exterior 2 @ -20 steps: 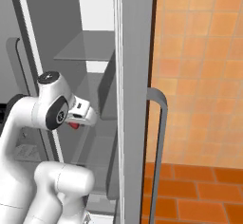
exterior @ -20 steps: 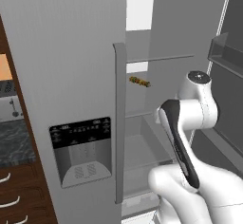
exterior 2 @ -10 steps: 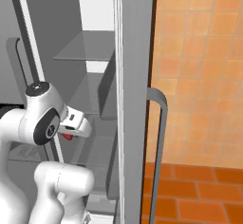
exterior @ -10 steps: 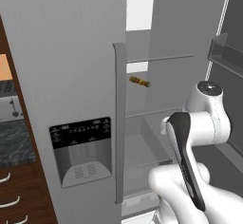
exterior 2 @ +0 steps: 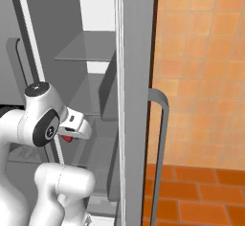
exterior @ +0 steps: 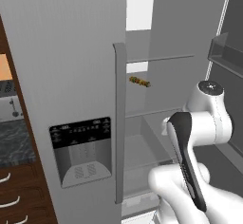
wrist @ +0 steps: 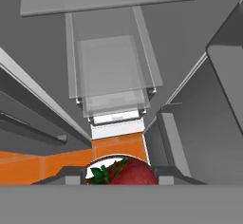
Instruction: Take the strawberry from the fridge and place it on top of the pancake, located on the dining counter.
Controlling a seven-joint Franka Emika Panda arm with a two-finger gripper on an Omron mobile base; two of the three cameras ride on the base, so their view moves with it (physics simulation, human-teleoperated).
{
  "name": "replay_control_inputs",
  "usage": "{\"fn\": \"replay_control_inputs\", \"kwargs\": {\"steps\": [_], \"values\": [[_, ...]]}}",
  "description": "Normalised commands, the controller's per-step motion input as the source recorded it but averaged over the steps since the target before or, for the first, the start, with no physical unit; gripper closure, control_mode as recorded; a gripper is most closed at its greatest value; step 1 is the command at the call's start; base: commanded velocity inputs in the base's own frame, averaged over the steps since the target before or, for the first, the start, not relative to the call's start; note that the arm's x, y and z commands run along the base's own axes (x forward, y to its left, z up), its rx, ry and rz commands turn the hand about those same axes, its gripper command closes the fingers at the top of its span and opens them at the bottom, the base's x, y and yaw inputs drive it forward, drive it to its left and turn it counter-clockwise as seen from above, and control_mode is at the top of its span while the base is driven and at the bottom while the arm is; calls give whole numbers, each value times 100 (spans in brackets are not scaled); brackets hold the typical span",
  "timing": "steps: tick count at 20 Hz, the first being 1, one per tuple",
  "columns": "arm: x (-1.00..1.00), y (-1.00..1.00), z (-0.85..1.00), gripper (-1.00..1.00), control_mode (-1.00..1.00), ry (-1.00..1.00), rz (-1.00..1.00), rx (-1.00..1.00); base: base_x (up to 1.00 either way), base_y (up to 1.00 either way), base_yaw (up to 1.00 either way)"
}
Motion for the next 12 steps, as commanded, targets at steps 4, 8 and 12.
{"fn": "replay_control_inputs", "kwargs": {"steps": [4,8,12], "values": [[-7,0,0,100,-100,0,0,0,0,0,0],[0,0,0,100,100,0,0,0,-54,16,0],[0,0,0,100,100,0,0,0,-79,39,-5]]}}
